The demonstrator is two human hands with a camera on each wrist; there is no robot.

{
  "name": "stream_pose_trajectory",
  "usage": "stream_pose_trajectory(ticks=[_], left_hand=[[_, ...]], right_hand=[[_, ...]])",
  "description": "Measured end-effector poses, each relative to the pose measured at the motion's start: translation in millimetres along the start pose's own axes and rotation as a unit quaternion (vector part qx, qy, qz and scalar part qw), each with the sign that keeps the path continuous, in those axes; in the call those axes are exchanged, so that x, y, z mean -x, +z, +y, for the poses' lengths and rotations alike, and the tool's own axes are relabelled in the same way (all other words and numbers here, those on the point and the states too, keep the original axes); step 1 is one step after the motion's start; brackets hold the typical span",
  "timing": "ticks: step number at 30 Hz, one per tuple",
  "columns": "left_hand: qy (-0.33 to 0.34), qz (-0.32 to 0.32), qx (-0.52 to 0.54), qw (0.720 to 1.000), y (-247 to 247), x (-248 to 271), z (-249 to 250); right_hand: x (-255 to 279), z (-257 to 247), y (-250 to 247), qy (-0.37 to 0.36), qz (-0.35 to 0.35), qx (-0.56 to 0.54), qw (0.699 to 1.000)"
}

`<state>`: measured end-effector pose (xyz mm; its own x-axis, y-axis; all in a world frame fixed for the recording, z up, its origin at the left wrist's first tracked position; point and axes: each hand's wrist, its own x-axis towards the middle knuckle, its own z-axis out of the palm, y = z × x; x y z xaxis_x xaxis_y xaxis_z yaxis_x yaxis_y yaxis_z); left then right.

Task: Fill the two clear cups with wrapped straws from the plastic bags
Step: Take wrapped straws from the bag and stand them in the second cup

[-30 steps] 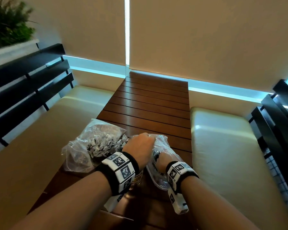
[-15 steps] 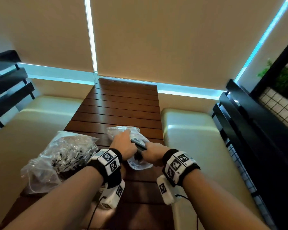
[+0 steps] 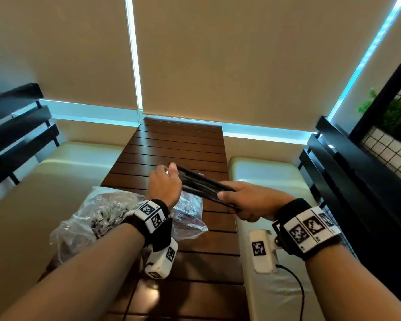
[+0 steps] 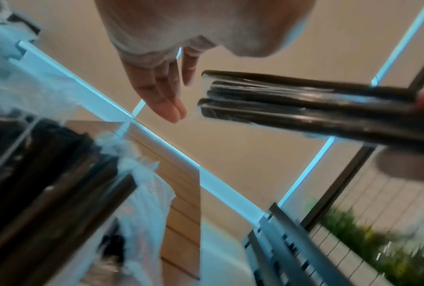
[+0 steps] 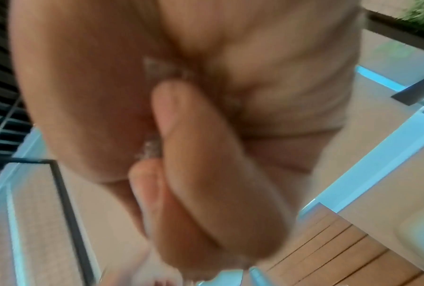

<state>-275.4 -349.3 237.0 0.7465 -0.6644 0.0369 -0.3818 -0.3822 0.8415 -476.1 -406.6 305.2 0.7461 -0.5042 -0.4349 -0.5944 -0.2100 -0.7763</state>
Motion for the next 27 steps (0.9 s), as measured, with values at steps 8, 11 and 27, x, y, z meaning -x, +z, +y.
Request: stream_pose_trajectory(ticks=[8, 11, 27], left_hand=[[-0.141, -0.084, 0.415, 0.895, -35.3, 4.7, 32.1], [-0.157, -0.038, 0.45, 0.878, -46.8, 5.1, 30.6], [0.21, -0.009, 0.079, 0.974, -70.4, 47.3, 21.6]], right_hand=[[-41.2, -3.3, 85.3, -0.26, 0.18, 0.161, 0.935], [-50.9, -8.6, 108.3, -0.311, 0.11, 0.051, 0.943], [-18.6, -144.7, 59.2, -0.326, 0.319, 0.193, 0.869]])
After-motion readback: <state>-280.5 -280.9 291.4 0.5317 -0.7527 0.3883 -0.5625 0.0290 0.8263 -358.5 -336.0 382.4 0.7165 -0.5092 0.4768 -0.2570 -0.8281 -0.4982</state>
